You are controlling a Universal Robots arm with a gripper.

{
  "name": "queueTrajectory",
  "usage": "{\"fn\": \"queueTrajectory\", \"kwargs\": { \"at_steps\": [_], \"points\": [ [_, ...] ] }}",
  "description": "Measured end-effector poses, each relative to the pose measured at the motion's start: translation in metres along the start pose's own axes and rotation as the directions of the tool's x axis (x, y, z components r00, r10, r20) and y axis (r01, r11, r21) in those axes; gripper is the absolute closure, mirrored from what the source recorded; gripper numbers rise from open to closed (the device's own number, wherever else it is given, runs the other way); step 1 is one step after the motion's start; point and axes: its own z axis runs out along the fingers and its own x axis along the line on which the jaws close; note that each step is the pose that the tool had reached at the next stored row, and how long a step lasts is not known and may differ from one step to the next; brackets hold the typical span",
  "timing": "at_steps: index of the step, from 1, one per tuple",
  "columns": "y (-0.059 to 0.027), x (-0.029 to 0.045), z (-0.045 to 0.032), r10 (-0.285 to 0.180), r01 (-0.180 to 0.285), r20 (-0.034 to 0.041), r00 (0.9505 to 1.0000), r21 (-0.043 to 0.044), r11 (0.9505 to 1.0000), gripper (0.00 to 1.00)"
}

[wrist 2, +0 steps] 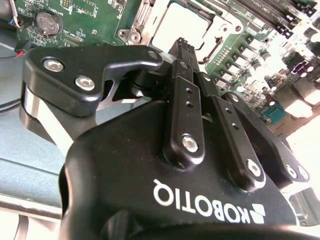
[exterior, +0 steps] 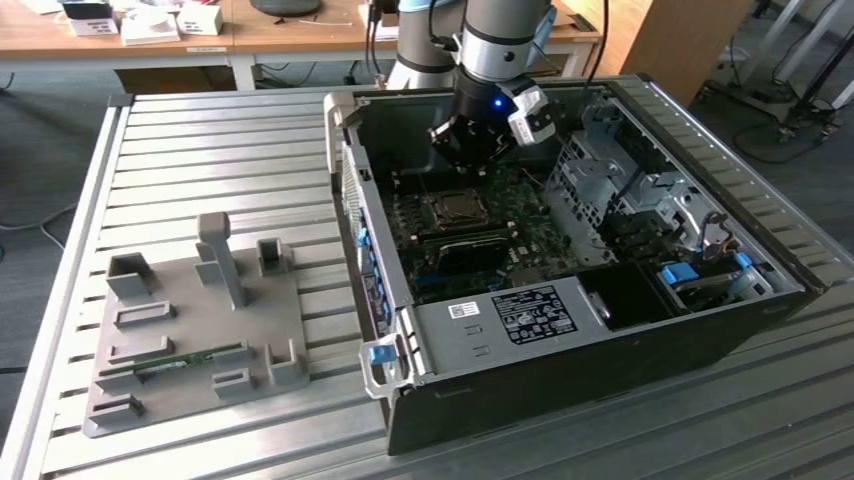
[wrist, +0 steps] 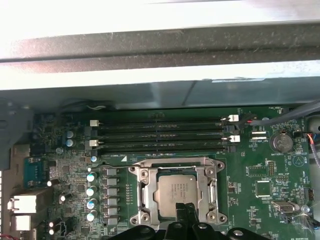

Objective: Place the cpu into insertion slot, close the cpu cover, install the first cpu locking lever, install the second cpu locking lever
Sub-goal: 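Install the first cpu locking lever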

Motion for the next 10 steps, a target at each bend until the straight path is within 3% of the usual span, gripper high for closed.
{"fn": "queueTrajectory", "kwargs": {
  "at_steps": [6, 10],
  "points": [
    [-0.0004, 0.0087, 0.0002, 0.000, 0.000, 0.0004, 1.0000, 0.0000, 1.0000, 0.89],
    [-0.0005, 0.0106, 0.0002, 0.000, 0.000, 0.0004, 1.0000, 0.0001, 1.0000, 0.89]
  ]
}}
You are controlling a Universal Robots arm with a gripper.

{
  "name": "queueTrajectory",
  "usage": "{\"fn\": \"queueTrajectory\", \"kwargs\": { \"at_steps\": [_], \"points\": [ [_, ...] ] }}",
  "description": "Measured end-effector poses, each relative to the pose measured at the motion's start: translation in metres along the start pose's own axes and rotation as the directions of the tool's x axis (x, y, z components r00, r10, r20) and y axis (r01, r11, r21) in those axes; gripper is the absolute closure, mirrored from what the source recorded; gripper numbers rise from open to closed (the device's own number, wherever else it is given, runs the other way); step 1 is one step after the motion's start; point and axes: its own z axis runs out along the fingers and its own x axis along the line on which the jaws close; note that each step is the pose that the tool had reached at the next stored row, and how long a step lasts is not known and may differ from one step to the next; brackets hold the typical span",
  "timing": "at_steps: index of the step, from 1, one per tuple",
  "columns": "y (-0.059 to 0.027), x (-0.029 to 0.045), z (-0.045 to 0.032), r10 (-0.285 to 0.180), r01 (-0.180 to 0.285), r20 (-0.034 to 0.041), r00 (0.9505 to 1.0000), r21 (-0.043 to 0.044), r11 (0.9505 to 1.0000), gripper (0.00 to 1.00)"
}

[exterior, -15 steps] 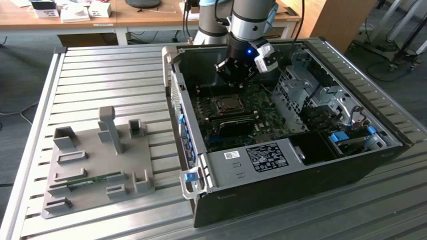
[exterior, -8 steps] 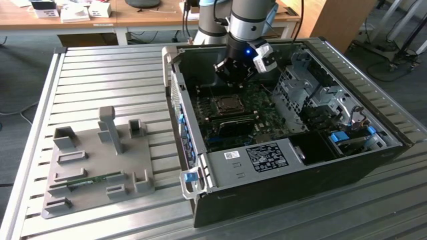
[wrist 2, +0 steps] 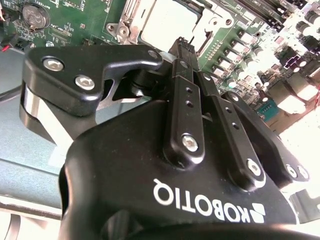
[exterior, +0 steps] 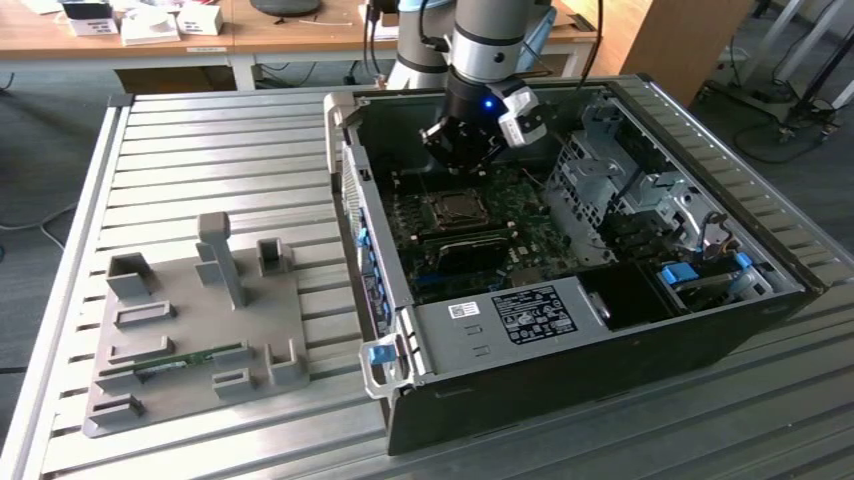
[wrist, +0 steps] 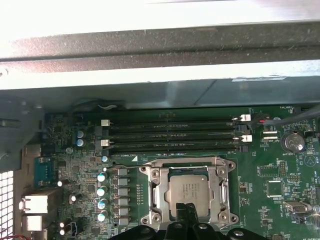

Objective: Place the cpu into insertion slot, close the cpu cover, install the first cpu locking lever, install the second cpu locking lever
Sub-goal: 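Install the first cpu locking lever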

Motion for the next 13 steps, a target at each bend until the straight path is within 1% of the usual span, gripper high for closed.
{"fn": "queueTrajectory", "kwargs": {
  "at_steps": [13],
  "points": [
    [0.0000, 0.0005, 0.0000, 0.000, 0.000, 0.0000, 1.0000, 0.0000, 1.0000, 0.89]
  ]
}}
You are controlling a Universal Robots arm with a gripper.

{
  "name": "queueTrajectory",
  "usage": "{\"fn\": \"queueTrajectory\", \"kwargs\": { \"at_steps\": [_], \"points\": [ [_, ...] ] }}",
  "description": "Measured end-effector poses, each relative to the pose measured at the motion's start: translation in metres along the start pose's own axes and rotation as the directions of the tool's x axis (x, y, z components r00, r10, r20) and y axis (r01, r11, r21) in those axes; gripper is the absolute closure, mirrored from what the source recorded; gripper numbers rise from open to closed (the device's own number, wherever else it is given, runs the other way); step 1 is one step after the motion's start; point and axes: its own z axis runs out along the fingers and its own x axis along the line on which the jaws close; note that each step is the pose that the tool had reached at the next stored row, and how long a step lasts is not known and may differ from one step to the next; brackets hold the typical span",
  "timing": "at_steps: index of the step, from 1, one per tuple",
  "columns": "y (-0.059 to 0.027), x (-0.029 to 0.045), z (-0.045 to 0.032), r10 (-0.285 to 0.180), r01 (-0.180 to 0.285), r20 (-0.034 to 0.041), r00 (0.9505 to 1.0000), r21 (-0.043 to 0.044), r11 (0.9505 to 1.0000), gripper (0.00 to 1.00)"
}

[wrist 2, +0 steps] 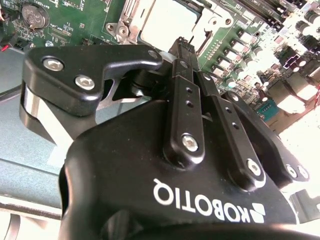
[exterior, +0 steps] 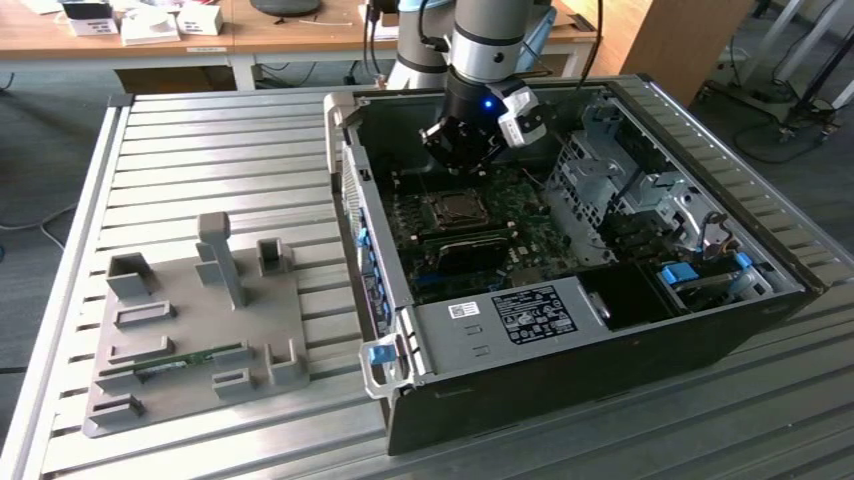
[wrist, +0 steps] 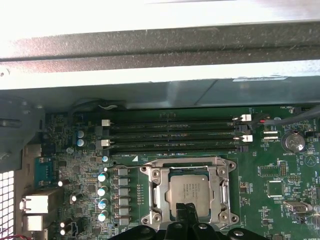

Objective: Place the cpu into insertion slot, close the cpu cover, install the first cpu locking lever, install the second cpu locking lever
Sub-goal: 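Install the first cpu locking lever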

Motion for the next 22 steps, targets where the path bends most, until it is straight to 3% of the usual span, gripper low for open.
{"fn": "queueTrajectory", "kwargs": {
  "at_steps": [5, 16, 22],
  "points": [
    [-0.0001, 0.0008, 0.0000, 0.000, 0.000, 0.0000, 1.0000, 0.0000, 1.0000, 0.89],
    [-0.0010, 0.0217, -0.0004, 0.000, 0.000, 0.0025, 1.0000, -0.0001, 1.0000, 0.89],
    [-0.0012, 0.0247, -0.0005, 0.000, 0.000, 0.0025, 1.0000, 0.0000, 1.0000, 0.89]
  ]
}}
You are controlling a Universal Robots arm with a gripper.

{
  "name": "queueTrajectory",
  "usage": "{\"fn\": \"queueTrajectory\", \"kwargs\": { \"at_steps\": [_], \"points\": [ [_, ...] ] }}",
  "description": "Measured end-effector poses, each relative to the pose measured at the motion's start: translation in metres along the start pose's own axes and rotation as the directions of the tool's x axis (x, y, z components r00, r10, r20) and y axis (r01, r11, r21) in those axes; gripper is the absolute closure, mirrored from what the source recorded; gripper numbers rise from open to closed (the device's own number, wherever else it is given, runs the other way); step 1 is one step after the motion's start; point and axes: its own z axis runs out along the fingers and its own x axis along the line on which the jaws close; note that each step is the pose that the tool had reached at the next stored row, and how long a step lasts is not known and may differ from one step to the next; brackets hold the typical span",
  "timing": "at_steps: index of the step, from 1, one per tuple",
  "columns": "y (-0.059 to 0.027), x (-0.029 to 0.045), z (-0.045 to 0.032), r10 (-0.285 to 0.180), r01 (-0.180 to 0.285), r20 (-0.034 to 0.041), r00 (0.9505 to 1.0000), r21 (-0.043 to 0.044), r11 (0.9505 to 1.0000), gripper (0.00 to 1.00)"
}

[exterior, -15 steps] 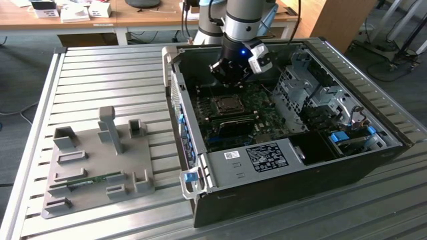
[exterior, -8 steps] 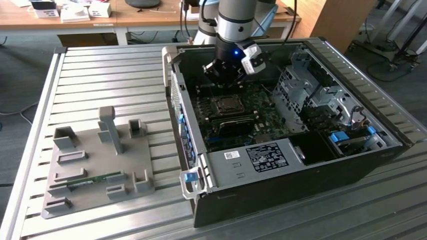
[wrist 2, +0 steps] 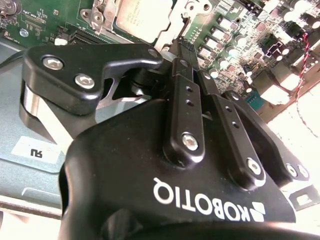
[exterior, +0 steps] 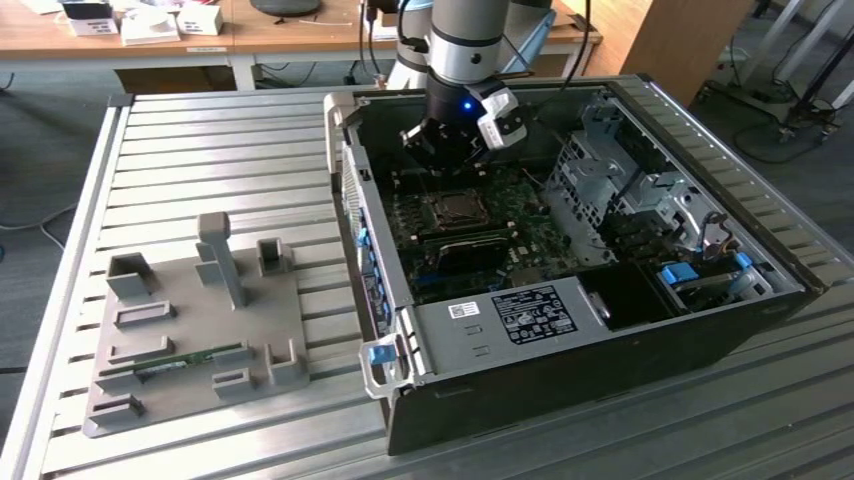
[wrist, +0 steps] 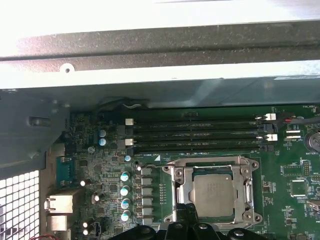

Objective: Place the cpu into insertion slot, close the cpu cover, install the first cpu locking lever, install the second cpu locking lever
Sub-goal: 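Install the first cpu locking lever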

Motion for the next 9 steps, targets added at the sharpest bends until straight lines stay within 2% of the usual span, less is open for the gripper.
{"fn": "queueTrajectory", "kwargs": {
  "at_steps": [9],
  "points": [
    [0.0000, 0.0001, -0.0005, 0.000, 0.000, 0.0000, 1.0000, -0.0001, 1.0000, 0.89]
  ]
}}
